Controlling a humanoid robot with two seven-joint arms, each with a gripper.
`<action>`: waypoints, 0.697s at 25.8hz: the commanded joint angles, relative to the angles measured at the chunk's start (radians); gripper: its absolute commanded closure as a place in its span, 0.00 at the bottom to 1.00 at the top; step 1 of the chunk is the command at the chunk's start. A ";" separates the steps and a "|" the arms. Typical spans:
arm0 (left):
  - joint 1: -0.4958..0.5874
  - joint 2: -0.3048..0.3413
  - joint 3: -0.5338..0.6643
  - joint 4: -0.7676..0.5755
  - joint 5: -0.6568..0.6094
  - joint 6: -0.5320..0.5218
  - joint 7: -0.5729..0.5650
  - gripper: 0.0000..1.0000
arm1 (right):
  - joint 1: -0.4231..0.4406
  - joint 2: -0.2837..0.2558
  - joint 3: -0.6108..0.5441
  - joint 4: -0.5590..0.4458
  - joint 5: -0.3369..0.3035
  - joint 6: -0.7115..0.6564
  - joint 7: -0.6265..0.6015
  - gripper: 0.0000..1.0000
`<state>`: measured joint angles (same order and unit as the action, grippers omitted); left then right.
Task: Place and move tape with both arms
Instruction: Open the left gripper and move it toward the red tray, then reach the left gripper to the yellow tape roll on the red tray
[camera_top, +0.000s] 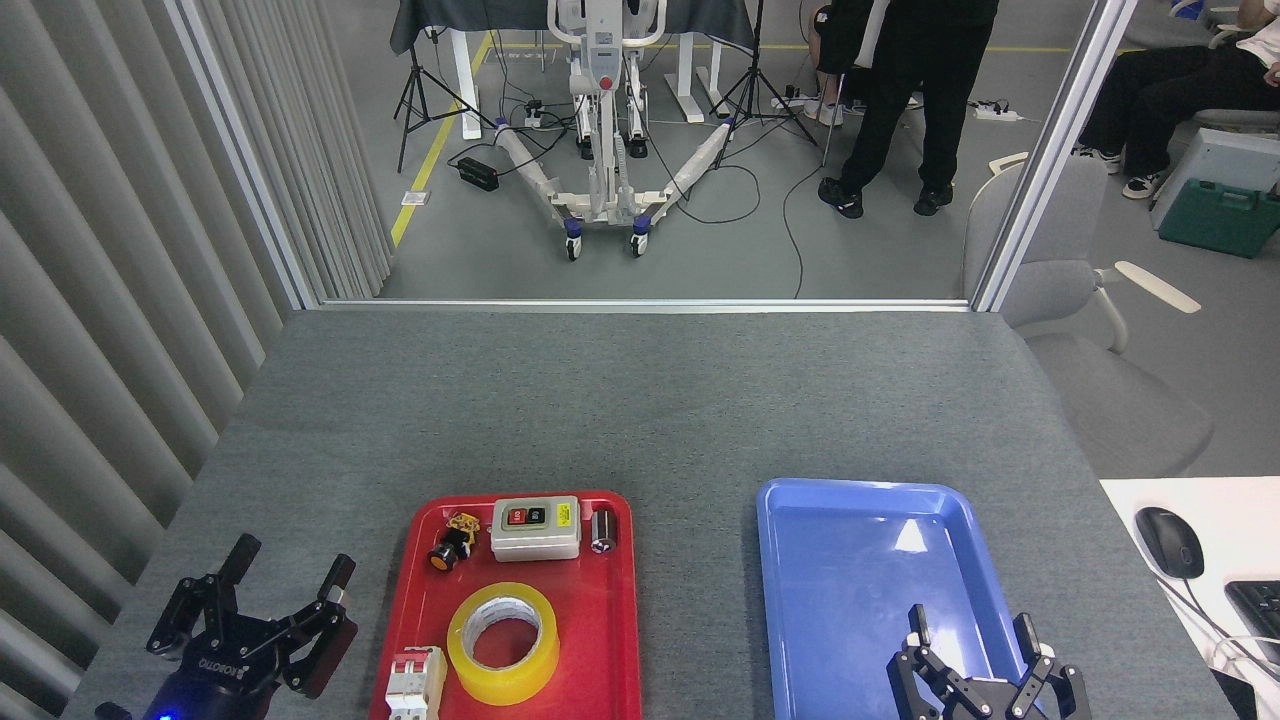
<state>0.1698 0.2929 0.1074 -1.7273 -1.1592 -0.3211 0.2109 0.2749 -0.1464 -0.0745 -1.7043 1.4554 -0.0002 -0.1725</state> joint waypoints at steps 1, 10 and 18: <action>-0.039 0.020 -0.002 0.015 0.007 -0.006 0.031 0.00 | 0.004 -0.004 -0.001 0.000 -0.001 0.000 0.005 0.00; -0.065 0.155 -0.067 0.009 0.113 0.010 0.031 0.00 | 0.004 -0.012 -0.001 0.003 -0.001 -0.001 0.005 0.00; -0.088 0.115 -0.140 0.006 0.118 0.008 0.027 0.00 | 0.010 -0.018 -0.001 0.003 -0.001 -0.008 0.005 0.00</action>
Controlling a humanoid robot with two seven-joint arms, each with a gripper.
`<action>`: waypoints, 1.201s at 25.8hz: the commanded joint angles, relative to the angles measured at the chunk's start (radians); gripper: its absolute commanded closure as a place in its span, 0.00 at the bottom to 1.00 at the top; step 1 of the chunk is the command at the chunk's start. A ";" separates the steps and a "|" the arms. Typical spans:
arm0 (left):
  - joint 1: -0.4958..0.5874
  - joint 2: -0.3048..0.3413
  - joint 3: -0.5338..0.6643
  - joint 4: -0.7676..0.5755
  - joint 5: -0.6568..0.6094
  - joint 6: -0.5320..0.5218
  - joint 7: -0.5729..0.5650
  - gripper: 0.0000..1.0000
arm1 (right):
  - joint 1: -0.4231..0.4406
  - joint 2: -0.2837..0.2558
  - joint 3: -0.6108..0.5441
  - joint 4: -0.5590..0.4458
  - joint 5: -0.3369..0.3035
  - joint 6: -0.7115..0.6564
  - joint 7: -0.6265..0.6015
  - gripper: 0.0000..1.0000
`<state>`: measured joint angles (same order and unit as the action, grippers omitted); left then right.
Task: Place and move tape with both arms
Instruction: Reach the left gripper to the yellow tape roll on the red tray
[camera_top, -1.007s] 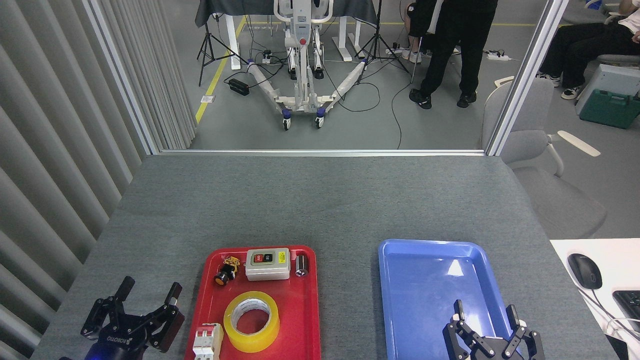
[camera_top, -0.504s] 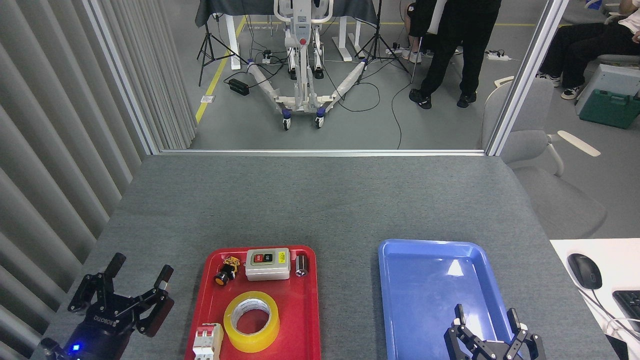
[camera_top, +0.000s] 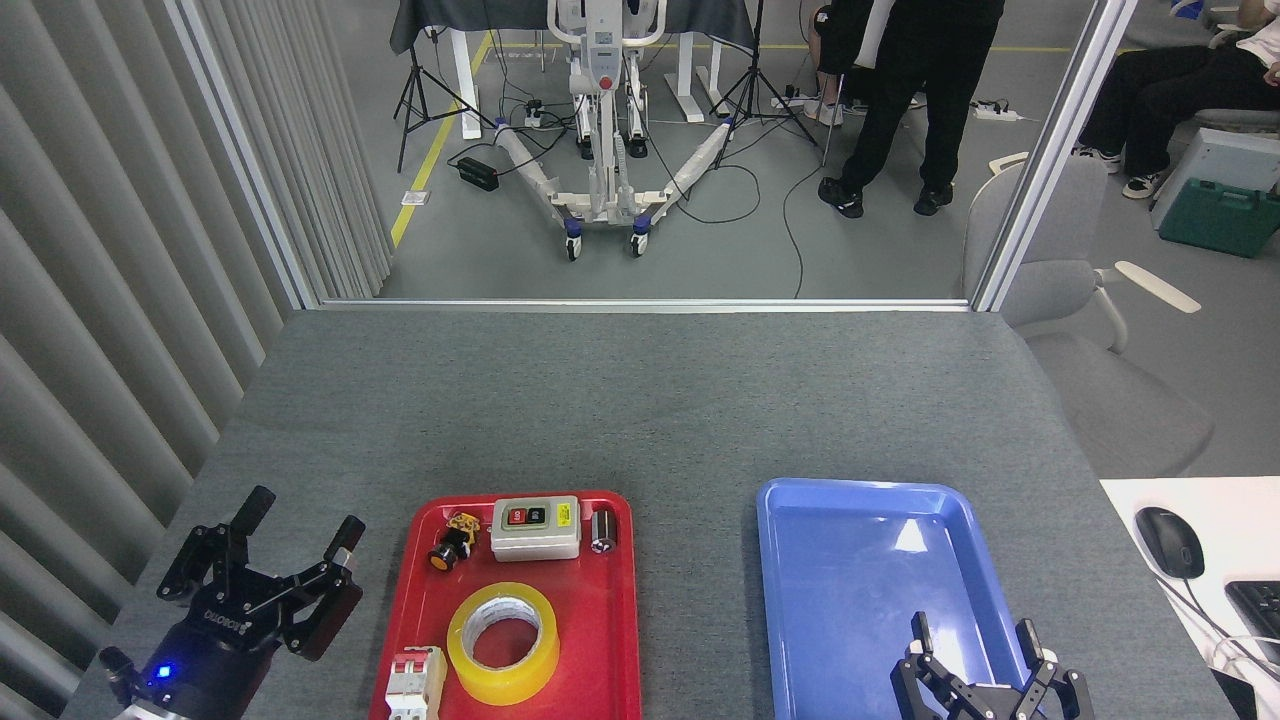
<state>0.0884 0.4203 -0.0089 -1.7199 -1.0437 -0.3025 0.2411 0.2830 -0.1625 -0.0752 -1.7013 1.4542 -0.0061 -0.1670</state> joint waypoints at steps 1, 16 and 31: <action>-0.007 -0.014 -0.029 -0.007 0.001 -0.013 -0.011 0.00 | 0.004 -0.002 -0.001 0.000 0.000 -0.003 0.000 0.00; -0.230 -0.103 -0.109 -0.009 -0.007 0.026 -1.074 0.00 | 0.008 0.000 -0.009 0.000 -0.003 -0.006 -0.006 0.00; -0.461 -0.132 -0.276 0.077 -0.039 0.186 -1.494 0.01 | 0.007 0.001 -0.037 -0.008 -0.006 -0.006 -0.005 0.00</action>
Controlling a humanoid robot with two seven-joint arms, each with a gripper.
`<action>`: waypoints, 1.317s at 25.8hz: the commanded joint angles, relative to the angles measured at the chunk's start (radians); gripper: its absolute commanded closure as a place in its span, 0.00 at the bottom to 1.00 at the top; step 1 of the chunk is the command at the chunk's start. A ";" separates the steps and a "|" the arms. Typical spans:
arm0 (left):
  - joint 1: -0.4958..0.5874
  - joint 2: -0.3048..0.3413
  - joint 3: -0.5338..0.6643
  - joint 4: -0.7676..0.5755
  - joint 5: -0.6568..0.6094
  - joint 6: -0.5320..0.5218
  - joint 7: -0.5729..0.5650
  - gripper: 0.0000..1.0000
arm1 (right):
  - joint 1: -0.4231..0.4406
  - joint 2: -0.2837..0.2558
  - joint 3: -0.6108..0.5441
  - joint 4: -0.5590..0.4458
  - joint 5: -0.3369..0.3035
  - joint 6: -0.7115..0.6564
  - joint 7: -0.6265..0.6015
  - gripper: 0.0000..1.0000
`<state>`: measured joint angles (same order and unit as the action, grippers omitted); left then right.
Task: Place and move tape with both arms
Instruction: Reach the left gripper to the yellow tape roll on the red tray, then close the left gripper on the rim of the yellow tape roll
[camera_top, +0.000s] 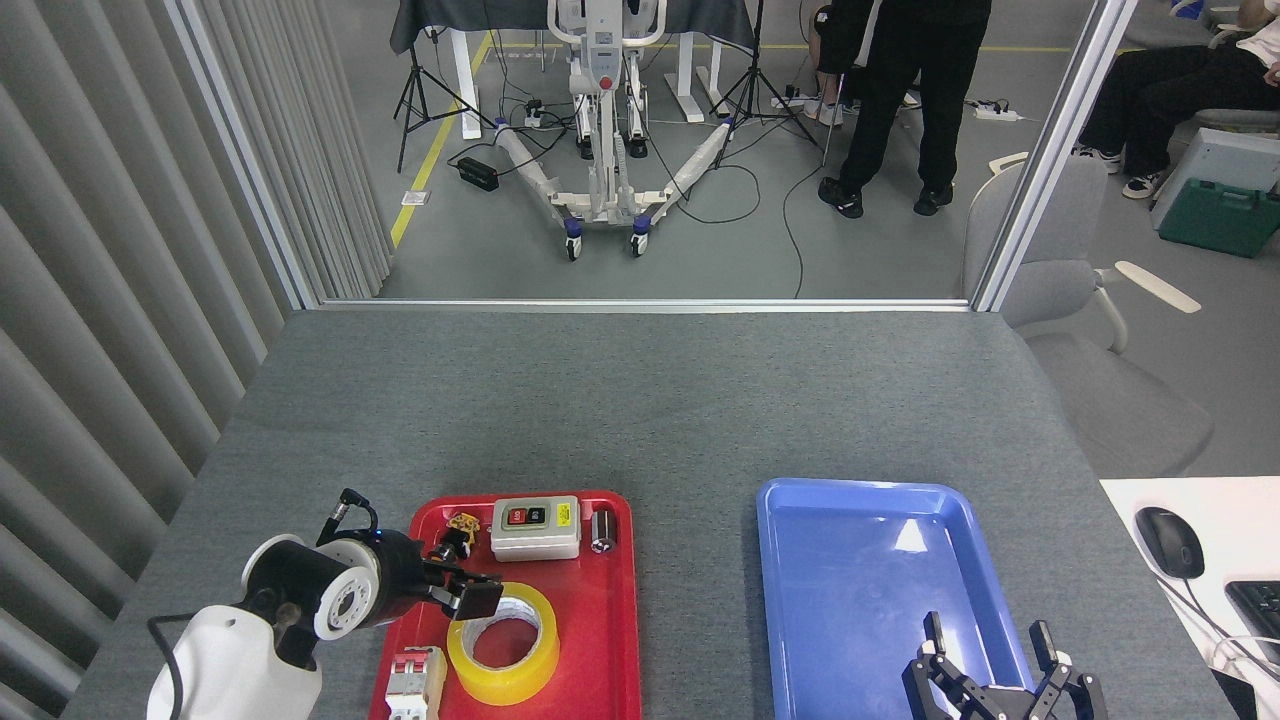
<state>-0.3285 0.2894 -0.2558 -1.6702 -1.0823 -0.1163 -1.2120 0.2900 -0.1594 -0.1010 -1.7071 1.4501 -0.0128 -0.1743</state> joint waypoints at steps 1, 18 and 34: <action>-0.061 -0.001 -0.052 0.050 -0.001 0.000 -0.041 0.01 | 0.000 -0.003 -0.012 -0.002 -0.002 0.001 0.002 0.00; -0.135 -0.064 -0.146 0.297 0.002 -0.009 -0.040 0.01 | 0.006 -0.005 -0.006 0.004 -0.002 0.001 0.004 0.00; -0.135 -0.088 -0.152 0.291 0.002 -0.013 -0.098 0.01 | 0.006 -0.006 -0.005 0.007 -0.004 0.001 0.004 0.00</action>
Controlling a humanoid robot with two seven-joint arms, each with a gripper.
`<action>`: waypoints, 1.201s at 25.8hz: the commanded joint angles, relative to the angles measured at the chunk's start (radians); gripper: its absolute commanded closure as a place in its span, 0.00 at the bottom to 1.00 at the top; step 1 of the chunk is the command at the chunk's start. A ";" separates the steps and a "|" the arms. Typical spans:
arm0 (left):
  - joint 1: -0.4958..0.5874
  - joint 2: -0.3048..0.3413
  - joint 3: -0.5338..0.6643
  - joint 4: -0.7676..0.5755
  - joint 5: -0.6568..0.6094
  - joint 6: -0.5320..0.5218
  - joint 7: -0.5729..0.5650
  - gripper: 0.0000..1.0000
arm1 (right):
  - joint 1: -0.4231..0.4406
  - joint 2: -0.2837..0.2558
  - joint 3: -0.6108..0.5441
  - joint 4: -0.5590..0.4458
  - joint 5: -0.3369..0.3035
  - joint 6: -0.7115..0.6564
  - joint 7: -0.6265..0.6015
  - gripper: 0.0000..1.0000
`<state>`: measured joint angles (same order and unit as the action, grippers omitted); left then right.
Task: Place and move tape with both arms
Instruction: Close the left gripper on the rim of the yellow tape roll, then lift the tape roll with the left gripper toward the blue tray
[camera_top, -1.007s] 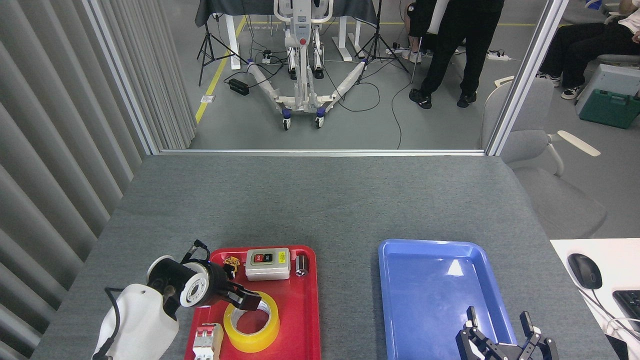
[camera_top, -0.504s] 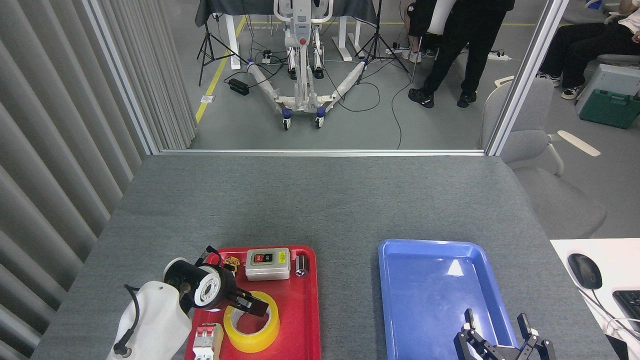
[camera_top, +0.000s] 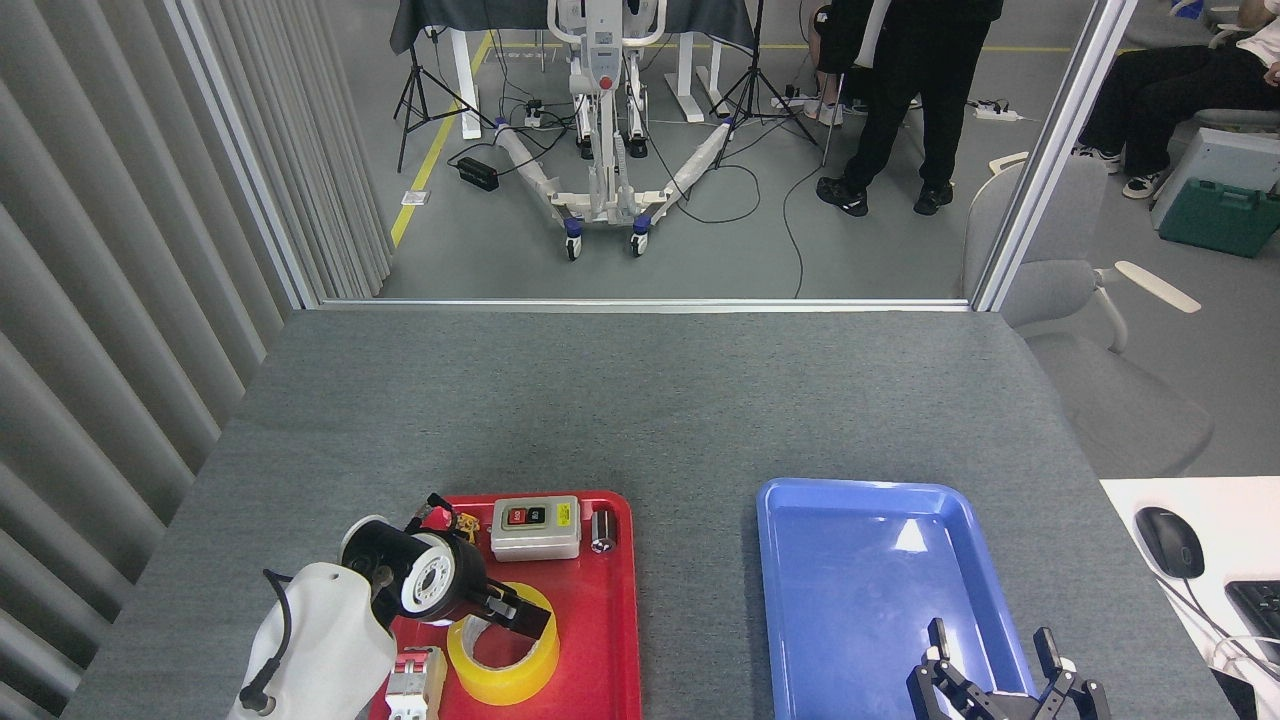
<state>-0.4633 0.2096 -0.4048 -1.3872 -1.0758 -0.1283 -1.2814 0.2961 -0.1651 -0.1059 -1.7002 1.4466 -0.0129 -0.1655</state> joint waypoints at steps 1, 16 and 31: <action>-0.001 -0.010 -0.003 0.008 -0.006 -0.001 -0.036 0.01 | 0.000 -0.001 0.000 0.001 0.000 0.001 -0.005 0.00; -0.049 -0.013 -0.008 0.100 -0.019 0.001 -0.119 0.29 | -0.003 -0.002 0.002 0.005 0.003 -0.030 -0.003 0.00; -0.078 -0.079 -0.006 0.178 -0.095 -0.001 -0.108 0.29 | -0.003 -0.007 0.000 0.004 0.005 -0.032 -0.003 0.00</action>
<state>-0.5365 0.1344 -0.4111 -1.2139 -1.1690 -0.1292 -1.3919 0.2930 -0.1716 -0.1052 -1.6960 1.4505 -0.0463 -0.1686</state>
